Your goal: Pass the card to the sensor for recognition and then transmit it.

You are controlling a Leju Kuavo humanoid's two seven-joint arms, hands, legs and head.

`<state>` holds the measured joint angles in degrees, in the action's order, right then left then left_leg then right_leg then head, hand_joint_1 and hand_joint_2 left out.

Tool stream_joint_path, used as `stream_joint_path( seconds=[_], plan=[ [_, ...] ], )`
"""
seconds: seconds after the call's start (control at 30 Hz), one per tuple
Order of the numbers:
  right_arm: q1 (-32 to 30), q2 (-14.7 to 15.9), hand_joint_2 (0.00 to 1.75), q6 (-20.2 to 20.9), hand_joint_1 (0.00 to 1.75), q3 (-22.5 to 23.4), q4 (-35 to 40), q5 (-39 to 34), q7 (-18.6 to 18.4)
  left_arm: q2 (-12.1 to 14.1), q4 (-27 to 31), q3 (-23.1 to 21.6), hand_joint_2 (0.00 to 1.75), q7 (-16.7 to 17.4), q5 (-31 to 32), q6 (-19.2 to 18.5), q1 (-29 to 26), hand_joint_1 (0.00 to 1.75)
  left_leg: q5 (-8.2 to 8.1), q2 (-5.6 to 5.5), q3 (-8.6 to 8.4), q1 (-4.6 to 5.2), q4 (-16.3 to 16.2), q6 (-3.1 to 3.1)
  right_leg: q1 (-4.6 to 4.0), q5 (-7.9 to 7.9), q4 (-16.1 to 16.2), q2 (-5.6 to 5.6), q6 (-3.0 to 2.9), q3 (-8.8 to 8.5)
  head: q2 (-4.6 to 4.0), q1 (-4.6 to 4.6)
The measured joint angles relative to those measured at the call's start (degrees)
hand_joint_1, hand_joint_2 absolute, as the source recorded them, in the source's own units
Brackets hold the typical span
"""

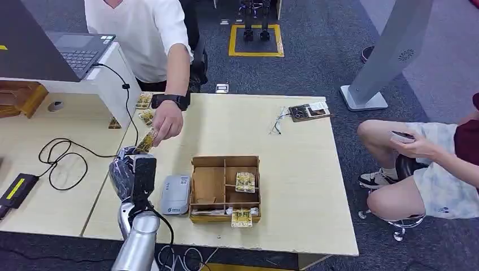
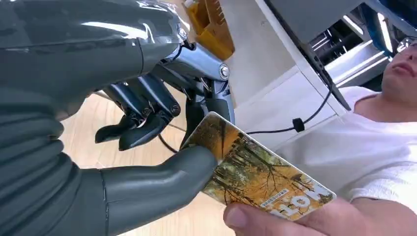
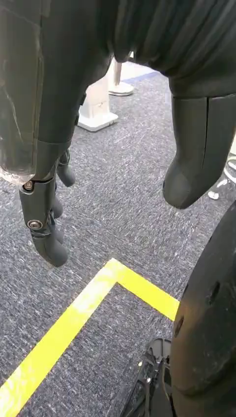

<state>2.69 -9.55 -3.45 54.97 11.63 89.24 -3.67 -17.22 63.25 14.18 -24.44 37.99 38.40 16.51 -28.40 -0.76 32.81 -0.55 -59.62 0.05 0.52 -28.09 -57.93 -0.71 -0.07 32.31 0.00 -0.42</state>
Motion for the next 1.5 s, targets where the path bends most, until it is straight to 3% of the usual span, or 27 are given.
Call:
stream_joint_path(
  seconds=[0.33,0.37,0.4,0.43,0.77,1.27,1.5],
  plan=[
    [0.0,0.0,1.75,-0.1,0.00,-0.3,0.0,0.0,0.2,0.1,0.0,-2.2,1.75,2.5,-1.4,0.0,0.4,1.75,0.00,0.00,0.01,-0.01,0.0,0.00,0.00,0.00,0.0,0.01,0.00,0.01,0.00,0.02],
    [0.0,0.0,1.75,-0.1,0.00,-0.3,0.0,0.0,0.2,0.1,0.0,-2.4,1.75,2.7,-1.8,0.0,0.5,1.50,0.00,0.00,0.01,-0.01,0.0,0.00,0.00,0.00,0.0,0.00,0.00,0.01,0.00,0.00],
    [0.0,0.0,1.75,-0.1,0.00,-0.3,0.0,0.0,0.2,0.1,-0.1,-2.9,1.75,3.1,-2.6,0.0,0.5,0.12,0.00,0.00,0.01,0.00,0.0,0.00,0.00,0.00,0.0,0.00,0.00,0.01,0.00,0.00],
    [0.0,0.0,1.75,-0.2,0.00,-0.3,0.0,0.0,0.2,0.2,-0.2,-3.6,1.75,3.6,-3.8,0.0,0.5,0.00,0.00,0.00,0.01,-0.01,0.0,0.00,0.00,0.00,0.0,0.00,0.00,0.01,0.00,0.02],
    [0.0,0.0,1.75,-0.3,0.00,-0.3,0.0,-0.2,0.6,0.5,-0.1,-7.3,1.75,2.5,-5.3,0.0,0.2,0.00,0.00,-0.01,0.03,0.00,0.0,0.00,0.00,0.00,0.0,0.01,0.00,0.01,0.00,0.02],
    [0.0,0.0,1.75,-0.9,0.00,-0.3,0.0,-0.4,0.6,0.7,3.4,-8.0,1.75,1.5,-7.1,0.0,-2.1,0.00,0.00,-0.01,0.03,-0.01,0.0,0.00,0.00,0.00,0.0,0.02,0.00,0.00,0.00,0.00],
    [-0.1,0.0,1.75,-1.1,0.00,-0.3,0.0,-1.2,0.6,1.5,9.4,-9.4,1.75,-0.7,-6.9,0.0,-6.1,0.00,-0.02,-0.02,0.04,-0.01,0.0,0.00,0.00,-0.02,0.0,0.02,0.01,0.01,0.00,0.00]
  ],
)
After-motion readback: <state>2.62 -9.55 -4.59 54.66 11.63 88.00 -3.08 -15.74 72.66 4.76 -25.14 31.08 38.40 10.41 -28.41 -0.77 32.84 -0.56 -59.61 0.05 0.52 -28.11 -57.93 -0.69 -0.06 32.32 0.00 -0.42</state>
